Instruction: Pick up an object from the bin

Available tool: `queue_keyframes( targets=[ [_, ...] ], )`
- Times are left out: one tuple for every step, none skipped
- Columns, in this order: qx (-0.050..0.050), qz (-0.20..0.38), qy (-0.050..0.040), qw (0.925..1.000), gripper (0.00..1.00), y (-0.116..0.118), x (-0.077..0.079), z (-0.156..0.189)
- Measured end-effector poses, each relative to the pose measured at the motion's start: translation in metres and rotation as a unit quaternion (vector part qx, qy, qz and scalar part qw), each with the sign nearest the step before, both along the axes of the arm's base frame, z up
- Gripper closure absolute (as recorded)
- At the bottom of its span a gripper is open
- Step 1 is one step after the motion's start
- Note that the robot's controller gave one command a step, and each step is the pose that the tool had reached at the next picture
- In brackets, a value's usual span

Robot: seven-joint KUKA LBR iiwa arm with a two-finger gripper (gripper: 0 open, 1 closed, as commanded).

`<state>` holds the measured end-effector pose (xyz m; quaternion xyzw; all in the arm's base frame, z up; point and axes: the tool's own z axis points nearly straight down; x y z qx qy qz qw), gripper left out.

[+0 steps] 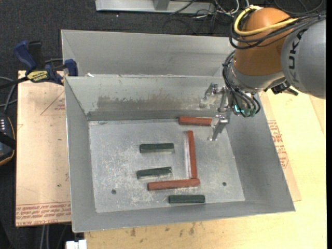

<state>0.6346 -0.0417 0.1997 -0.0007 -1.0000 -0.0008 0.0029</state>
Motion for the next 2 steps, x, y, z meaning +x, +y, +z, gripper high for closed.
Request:
queue_keyframes(
  targets=[
    [0.000, 0.000, -0.0038, 1.0000, 0.00, 0.0000, 0.0017, 0.0045],
    [-0.001, 0.015, -0.0076, 0.9999, 0.00, 0.0039, 0.0017, -0.0047]
  ],
)
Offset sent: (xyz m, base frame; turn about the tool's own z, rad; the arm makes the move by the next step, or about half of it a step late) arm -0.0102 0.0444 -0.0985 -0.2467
